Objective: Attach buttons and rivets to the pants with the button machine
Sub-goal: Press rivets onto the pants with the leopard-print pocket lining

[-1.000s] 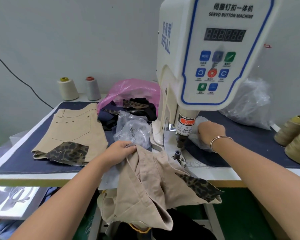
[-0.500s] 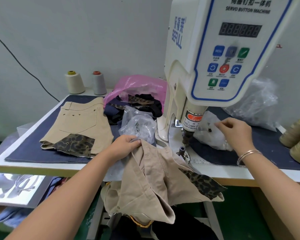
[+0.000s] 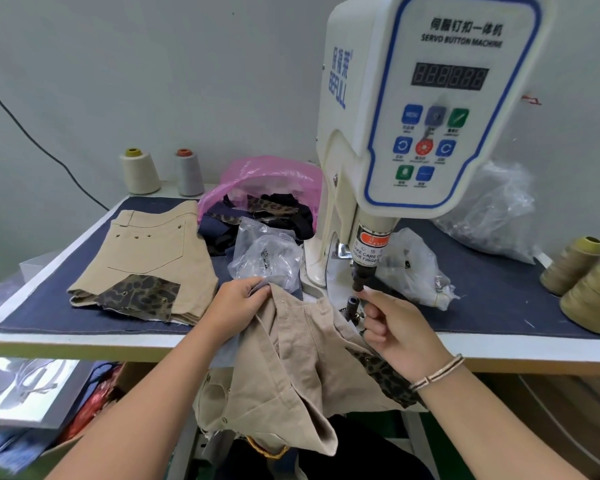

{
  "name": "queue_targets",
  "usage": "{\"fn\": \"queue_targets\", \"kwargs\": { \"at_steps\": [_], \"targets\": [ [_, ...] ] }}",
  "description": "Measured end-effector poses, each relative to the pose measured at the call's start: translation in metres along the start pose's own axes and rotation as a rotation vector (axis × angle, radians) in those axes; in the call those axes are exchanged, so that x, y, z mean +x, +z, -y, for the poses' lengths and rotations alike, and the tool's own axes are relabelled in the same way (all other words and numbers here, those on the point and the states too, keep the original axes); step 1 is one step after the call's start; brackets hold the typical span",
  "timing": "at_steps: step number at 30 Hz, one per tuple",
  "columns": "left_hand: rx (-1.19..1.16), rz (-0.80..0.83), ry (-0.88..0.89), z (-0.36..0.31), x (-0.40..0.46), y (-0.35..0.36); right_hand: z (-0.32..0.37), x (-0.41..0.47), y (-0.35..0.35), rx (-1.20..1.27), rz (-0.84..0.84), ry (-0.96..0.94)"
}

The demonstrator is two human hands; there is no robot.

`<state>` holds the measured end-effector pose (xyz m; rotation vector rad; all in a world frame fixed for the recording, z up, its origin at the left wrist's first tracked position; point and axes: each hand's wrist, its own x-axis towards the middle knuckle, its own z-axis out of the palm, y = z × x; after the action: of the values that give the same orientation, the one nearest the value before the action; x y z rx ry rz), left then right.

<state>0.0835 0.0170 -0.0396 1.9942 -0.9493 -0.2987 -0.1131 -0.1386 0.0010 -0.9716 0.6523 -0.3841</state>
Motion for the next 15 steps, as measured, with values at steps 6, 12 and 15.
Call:
{"fn": "queue_targets", "kwargs": {
  "at_steps": [6, 12, 15],
  "targets": [
    [0.004, -0.002, -0.006, 0.0014, 0.0006, 0.0005, -0.0010, -0.0015, 0.0028, 0.080, 0.019, 0.061],
    [0.011, 0.007, -0.011, 0.0036, 0.0013, 0.0007, 0.0012, -0.0072, 0.0018, 0.212, 0.046, 0.126],
    [0.027, 0.005, -0.012, 0.0041, 0.0024, 0.0009, 0.0038, -0.0101, 0.0032, 0.263, 0.041, 0.156]
  ]
}}
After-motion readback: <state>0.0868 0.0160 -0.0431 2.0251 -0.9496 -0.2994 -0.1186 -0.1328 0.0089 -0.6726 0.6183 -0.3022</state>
